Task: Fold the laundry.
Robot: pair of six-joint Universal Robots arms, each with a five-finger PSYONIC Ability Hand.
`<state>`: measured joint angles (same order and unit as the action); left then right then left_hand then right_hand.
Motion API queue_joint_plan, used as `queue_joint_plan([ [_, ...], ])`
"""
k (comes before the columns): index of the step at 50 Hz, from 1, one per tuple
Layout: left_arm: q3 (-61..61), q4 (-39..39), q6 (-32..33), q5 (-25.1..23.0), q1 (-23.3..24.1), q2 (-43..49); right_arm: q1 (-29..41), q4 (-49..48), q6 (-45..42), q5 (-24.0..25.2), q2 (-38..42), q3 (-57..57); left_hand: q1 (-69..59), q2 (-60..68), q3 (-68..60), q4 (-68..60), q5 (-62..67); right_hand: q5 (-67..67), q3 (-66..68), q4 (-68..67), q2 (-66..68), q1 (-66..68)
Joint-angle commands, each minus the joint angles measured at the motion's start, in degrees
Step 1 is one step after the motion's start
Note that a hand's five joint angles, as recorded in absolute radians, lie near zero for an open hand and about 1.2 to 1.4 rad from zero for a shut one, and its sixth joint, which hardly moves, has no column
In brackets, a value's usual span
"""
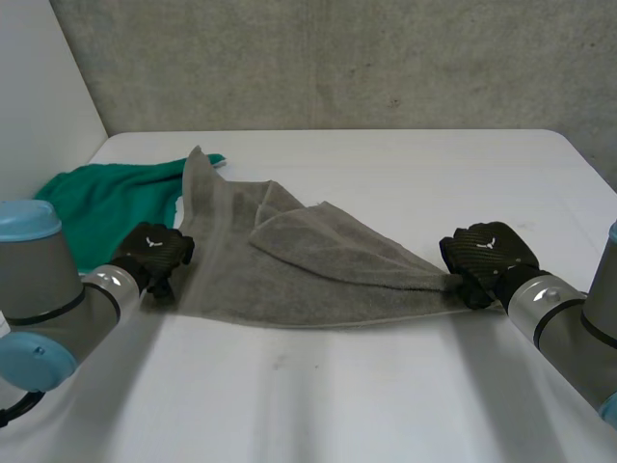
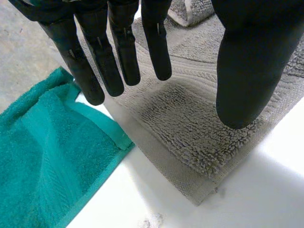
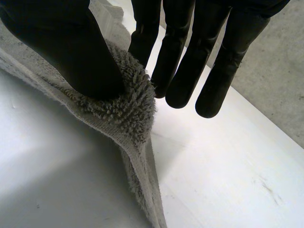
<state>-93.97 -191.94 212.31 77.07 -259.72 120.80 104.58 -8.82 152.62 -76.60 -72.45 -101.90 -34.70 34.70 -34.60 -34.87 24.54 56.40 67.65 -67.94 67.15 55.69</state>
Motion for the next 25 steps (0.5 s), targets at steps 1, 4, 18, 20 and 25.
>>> queue_joint_plan([
  [1, 1.8, 0.1, 0.0, 0.0, 0.2, 2.9, 0.1, -0.1, 0.0, 0.0, 0.2, -0.1, -5.8, 5.8, -5.9, -5.6, 6.0, 13.6, 12.4, -12.1, 12.8, 24.3],
  [4, 2.0, 0.2, 0.0, 0.0, 0.2, 3.5, 0.2, -0.1, -0.1, 0.1, 0.4, -0.2, -5.6, 5.6, -5.7, -5.5, 5.8, 13.6, 12.4, -12.1, 12.8, 24.3],
  [18, 2.6, 1.2, 0.0, 0.2, 0.6, 3.9, 0.3, -0.1, -0.1, 0.1, 0.6, -0.3, -3.3, 3.3, -3.4, -3.1, 3.4, 13.6, 12.4, -12.1, 12.8, 24.3],
  [20, 2.3, 1.6, 0.0, 0.2, 0.6, 3.3, 0.3, -0.1, -0.2, 0.1, 0.6, -0.2, -2.6, 2.6, -2.7, -2.4, 2.8, 13.6, 12.4, -12.1, 12.8, 24.3],
  [25, 1.7, 3.2, -0.1, 0.3, 0.2, 1.4, 0.3, -0.1, -0.2, 0.1, 0.7, -0.3, -0.8, 0.8, -0.9, -0.6, 0.9, 13.6, 12.4, -12.1, 12.8, 24.3],
])
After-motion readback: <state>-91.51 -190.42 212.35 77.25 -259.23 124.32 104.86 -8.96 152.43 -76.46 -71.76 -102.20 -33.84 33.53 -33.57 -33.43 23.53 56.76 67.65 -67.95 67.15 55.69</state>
